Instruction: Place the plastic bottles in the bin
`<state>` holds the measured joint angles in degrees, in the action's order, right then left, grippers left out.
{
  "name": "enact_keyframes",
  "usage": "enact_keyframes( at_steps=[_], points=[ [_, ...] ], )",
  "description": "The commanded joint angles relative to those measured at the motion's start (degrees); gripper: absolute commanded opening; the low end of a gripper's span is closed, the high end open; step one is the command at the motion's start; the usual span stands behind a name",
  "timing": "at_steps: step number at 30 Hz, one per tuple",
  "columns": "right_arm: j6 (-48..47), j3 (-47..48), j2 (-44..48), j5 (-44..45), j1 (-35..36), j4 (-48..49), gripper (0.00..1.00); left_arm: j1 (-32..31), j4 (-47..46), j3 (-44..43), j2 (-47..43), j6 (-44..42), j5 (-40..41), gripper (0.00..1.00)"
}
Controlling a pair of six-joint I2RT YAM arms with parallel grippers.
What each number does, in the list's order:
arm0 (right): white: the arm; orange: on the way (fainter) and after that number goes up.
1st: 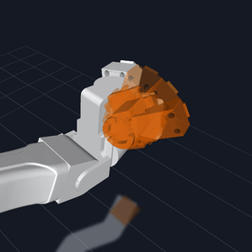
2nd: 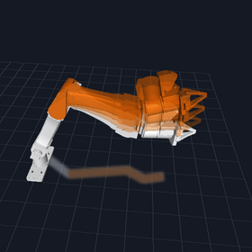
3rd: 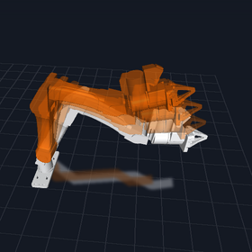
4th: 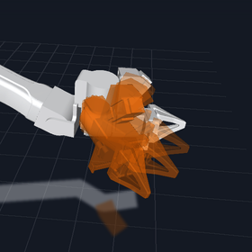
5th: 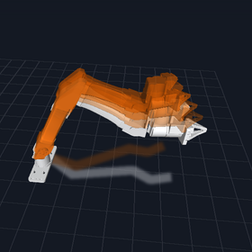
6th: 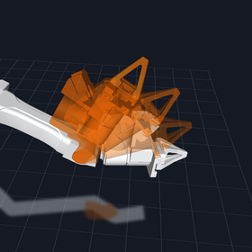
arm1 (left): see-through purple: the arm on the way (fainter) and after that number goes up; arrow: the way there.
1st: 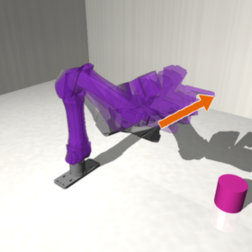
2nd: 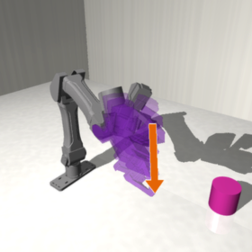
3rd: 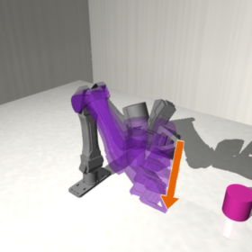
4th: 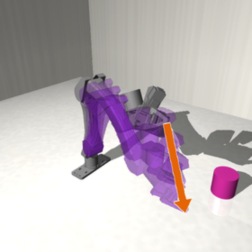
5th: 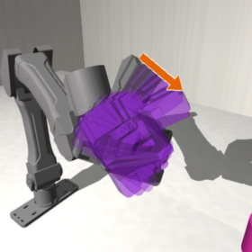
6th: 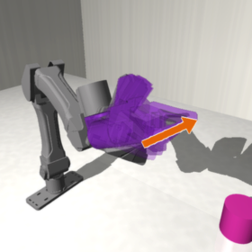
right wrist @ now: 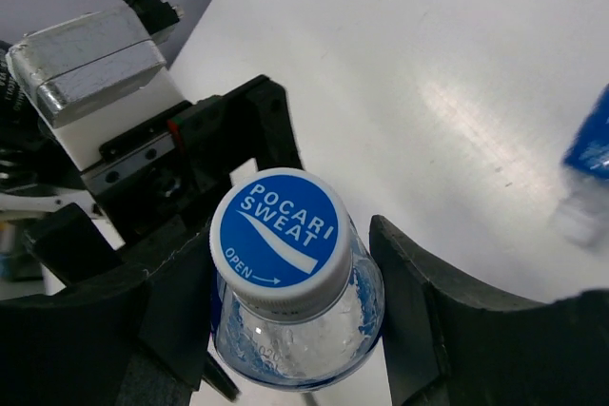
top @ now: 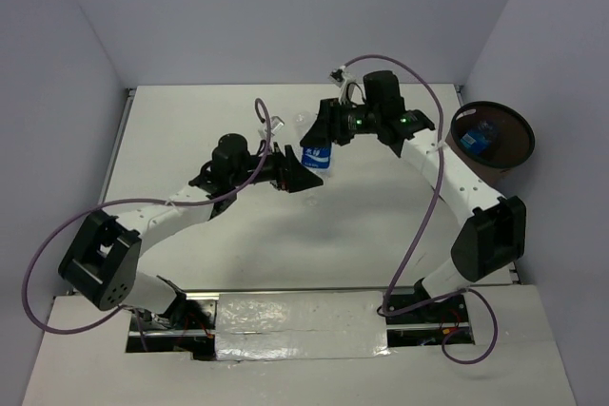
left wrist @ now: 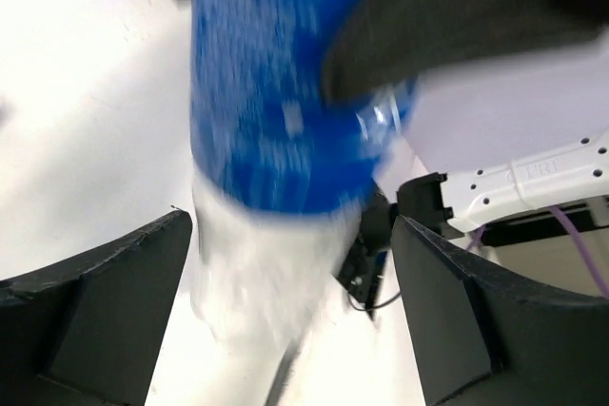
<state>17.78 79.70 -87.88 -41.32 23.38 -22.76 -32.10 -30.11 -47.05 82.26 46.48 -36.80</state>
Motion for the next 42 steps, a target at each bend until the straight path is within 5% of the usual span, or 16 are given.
enact_keyframes(
  at_steps=[1,12,24,32,37,42],
  points=[
    [-13.62,6.86,1.47,3.25,-2.53,-5.61,0.13,0.28,2.06,-2.44,-4.64,-5.42,3.04,0.99],
    [-29.19,20.4,5.16,1.85,-20.82,-14.77,0.1,5.2,6.55,1.43,-11.24,-4.91,9.81,0.99],
    [-37.28,11.54,19.84,20.83,-40.23,-3.97,0.12,10.56,9.8,1.52,-9.92,0.9,15.26,0.99],
    [-42.12,9.43,18.18,24.27,-50.0,-2.55,0.14,13.11,13.49,-0.94,-7.82,3.87,16.76,0.99],
    [-45.73,3.71,16.34,25.15,-50.89,-1.5,0.33,13.38,12.53,-2.69,-3.87,5.29,16.23,0.99],
    [-46.7,2.82,14.14,25.15,-51.15,-2.1,0.99,13.11,21.29,-11.12,3.15,3.45,17.2,0.99]
  ],
)
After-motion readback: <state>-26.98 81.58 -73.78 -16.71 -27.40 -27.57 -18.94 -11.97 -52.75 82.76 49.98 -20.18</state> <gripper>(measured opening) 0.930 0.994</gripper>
